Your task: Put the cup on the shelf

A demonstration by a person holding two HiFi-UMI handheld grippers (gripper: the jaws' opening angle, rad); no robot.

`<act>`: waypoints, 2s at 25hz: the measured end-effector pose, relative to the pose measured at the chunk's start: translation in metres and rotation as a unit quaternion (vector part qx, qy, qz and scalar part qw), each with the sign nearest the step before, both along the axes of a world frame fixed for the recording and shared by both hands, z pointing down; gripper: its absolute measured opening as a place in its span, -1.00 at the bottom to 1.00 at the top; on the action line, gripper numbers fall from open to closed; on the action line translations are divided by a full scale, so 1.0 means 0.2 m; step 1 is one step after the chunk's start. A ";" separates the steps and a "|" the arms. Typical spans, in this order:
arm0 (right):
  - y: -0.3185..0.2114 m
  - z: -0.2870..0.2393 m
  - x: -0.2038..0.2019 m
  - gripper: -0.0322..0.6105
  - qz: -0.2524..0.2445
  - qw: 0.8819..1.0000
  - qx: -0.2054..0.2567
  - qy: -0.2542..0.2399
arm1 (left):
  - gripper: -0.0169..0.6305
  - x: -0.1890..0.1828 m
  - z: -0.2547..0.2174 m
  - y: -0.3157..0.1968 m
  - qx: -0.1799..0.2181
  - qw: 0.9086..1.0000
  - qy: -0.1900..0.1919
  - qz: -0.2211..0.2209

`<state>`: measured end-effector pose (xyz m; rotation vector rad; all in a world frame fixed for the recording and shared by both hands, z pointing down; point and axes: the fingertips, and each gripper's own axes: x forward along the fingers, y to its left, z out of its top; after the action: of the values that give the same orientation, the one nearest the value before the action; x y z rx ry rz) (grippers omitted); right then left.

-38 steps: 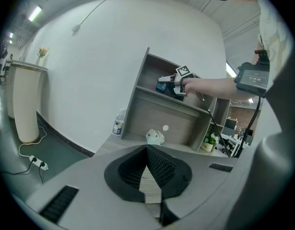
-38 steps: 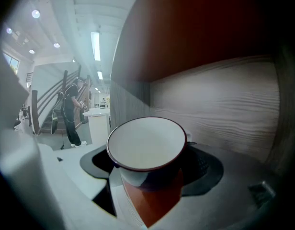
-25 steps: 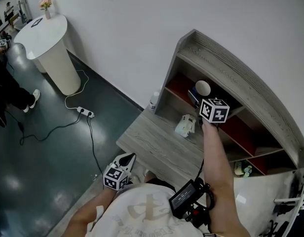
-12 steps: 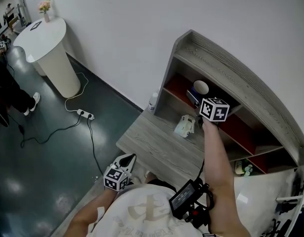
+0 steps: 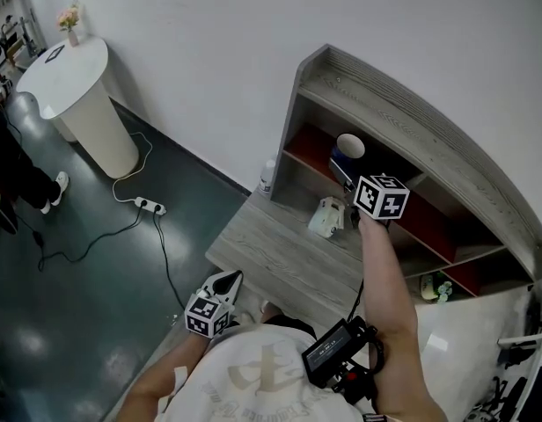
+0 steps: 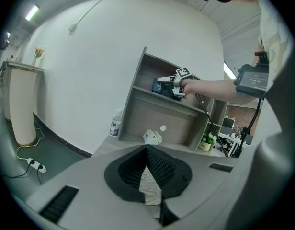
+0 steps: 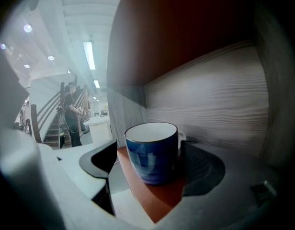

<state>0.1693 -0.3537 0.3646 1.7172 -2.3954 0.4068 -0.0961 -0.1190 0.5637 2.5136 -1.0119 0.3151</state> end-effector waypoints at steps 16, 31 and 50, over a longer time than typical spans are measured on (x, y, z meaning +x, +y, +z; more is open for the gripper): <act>0.43 0.06 0.05 -0.40 -0.008 0.999 0.037 0.021 | -0.94 0.12 -0.03 0.03 0.017 0.999 -0.001 0.044; 0.89 0.26 0.07 -0.88 -0.064 0.995 0.060 -0.049 | -0.94 0.26 -0.08 0.03 0.029 0.997 0.006 0.076; 1.36 0.61 -0.17 -0.89 -0.104 0.989 0.032 -0.104 | -0.94 0.26 -0.22 0.01 0.043 0.996 0.025 0.070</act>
<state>0.1355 -0.0823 0.4856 1.4936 -2.7301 0.5058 -0.0447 -0.1161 0.5198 2.6617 -0.8496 0.2534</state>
